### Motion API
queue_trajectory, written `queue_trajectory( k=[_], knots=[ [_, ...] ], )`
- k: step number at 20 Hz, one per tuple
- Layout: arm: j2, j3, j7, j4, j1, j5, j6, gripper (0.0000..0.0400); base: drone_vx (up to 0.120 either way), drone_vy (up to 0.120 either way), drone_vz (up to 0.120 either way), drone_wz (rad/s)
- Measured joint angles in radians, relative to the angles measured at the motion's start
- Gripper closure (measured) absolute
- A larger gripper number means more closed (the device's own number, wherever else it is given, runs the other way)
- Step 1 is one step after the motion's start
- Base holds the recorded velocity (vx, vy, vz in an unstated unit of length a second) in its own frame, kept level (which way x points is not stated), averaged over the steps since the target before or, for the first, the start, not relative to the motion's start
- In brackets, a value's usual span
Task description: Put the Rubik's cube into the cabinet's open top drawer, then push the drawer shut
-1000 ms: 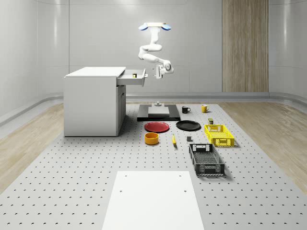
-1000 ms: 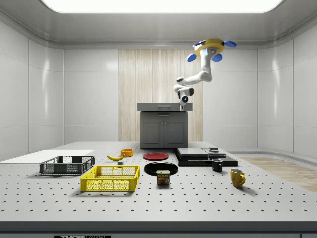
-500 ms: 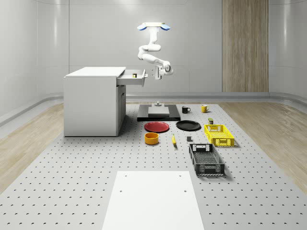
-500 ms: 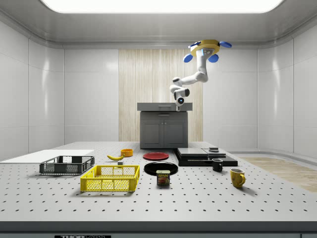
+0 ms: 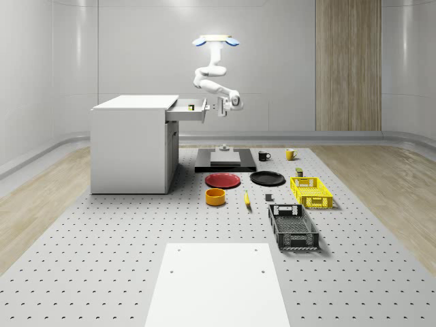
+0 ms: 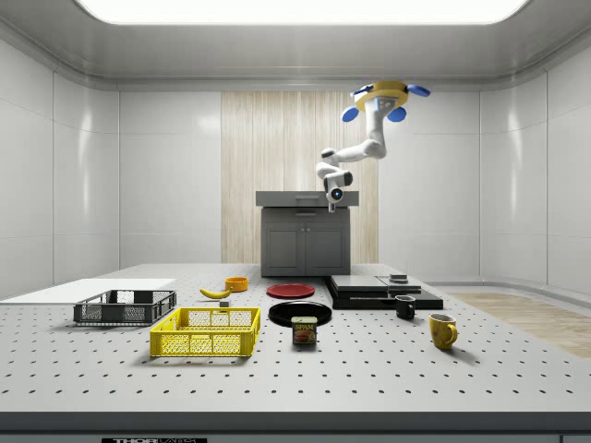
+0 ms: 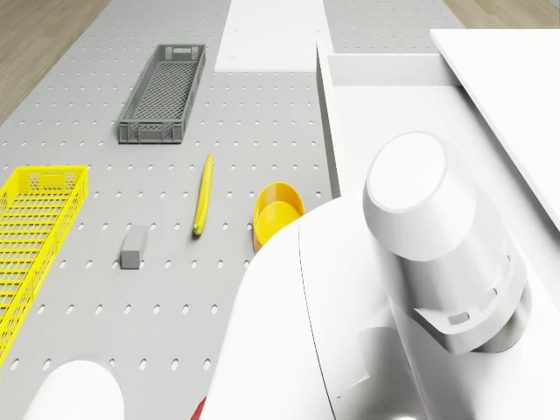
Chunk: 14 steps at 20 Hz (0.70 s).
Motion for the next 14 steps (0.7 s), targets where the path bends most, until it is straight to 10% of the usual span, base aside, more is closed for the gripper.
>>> queue_trajectory(
  k=[7, 14],
  knots=[
    [-0.012, -0.005, 0.004, 0.001, -0.009, 0.012, 0.012, 0.0293, 0.000, -0.120, 0.000, 0.000],
    [-0.049, -0.029, -0.026, -0.036, 0.033, -0.027, 0.038, 0.0294, 0.000, 0.000, 0.000, 0.000]
  ],
)
